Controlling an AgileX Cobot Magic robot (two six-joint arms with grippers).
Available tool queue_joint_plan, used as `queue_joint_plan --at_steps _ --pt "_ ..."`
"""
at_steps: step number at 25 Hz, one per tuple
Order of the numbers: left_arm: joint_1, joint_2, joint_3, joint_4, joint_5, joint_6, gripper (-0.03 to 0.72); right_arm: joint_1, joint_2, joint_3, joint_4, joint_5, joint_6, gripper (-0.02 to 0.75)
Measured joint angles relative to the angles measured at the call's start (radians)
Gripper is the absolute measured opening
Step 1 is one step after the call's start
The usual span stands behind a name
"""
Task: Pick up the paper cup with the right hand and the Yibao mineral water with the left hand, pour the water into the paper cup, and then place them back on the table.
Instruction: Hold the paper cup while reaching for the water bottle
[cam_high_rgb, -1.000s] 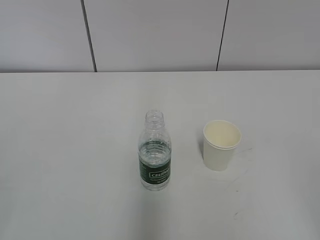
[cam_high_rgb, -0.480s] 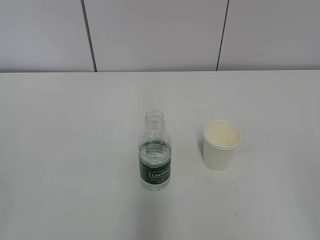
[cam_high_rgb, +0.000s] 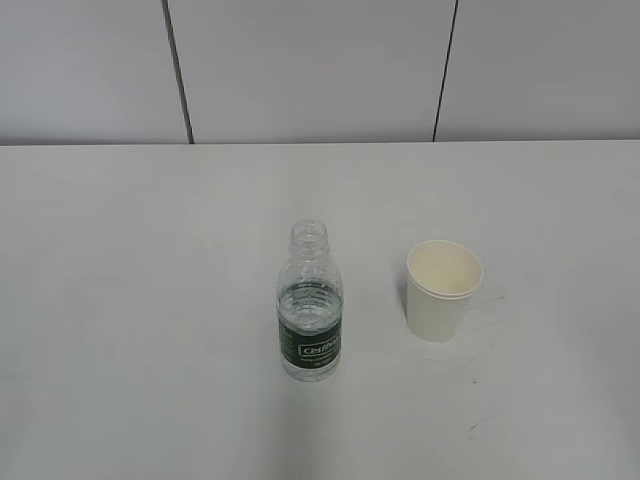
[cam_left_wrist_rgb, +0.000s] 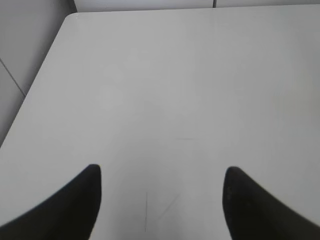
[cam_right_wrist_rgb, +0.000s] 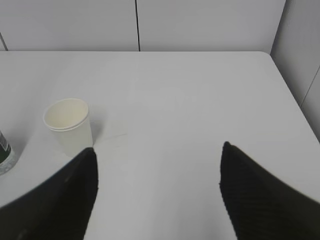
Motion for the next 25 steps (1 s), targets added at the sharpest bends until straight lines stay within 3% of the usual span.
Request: queue_joint_plan --at_steps 9,20,25 --pt "0.0 0.0 0.0 0.009 -0.004 0.0 0.469 0.0 0.027 0.053 -0.007 -0.127 -0.002 0.593" --pt "0.0 0.0 -0.005 0.01 -0.019 0.0 0.469 0.002 0.223 0.122 -0.013 -0.482 -0.002 0.593" --pt "-0.003 0.0 0.021 -0.011 -0.249 0.0 0.469 0.018 0.24 0.156 -0.082 -0.543 -0.004 0.593"
